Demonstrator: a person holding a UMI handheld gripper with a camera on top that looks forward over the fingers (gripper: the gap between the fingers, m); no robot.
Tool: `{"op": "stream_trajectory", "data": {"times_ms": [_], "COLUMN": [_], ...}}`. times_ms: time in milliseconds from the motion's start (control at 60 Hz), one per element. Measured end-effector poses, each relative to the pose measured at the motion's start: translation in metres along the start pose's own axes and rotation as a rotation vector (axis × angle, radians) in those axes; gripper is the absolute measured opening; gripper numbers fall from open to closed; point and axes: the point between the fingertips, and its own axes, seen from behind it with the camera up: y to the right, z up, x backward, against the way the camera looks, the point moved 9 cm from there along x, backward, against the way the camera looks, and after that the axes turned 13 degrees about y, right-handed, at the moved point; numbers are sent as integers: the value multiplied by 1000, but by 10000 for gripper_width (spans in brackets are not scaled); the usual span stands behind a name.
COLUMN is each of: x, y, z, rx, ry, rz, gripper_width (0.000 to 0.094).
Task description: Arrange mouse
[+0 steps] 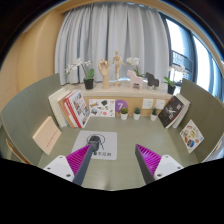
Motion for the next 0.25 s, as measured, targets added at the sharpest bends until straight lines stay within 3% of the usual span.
{"op": "stream_trajectory", "data": {"times_ms": [250], "x": [38], "y": [32], "z": [-7], "rx": [3], "ry": [30], "rz": [-14], "gripper_width": [862]}}
